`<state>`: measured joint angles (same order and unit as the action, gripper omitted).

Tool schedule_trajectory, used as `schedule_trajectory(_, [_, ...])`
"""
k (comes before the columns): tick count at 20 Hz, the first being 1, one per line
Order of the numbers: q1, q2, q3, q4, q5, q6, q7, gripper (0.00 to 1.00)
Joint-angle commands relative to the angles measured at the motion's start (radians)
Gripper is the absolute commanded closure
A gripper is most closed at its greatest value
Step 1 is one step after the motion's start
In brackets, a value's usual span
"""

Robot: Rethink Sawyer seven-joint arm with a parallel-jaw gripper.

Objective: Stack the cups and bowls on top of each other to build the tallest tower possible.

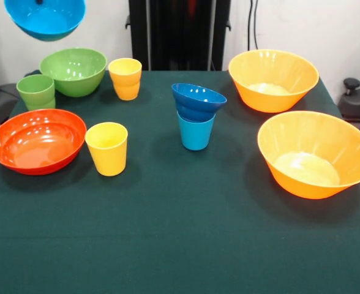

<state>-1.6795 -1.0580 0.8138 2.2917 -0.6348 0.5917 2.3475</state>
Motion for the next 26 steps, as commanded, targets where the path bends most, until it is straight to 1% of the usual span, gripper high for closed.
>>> schedule_trajectory(1, [0.065,-0.030,-0.002,0.037,-0.012,-0.094,-0.046,1.00])
schedule_trajectory(13, [0.063,-0.079,0.048,0.051,0.067,-0.102,-0.083,1.00])
schedule_trajectory(26, [0.067,-0.083,0.066,0.081,0.101,-0.168,-0.063,1.00])
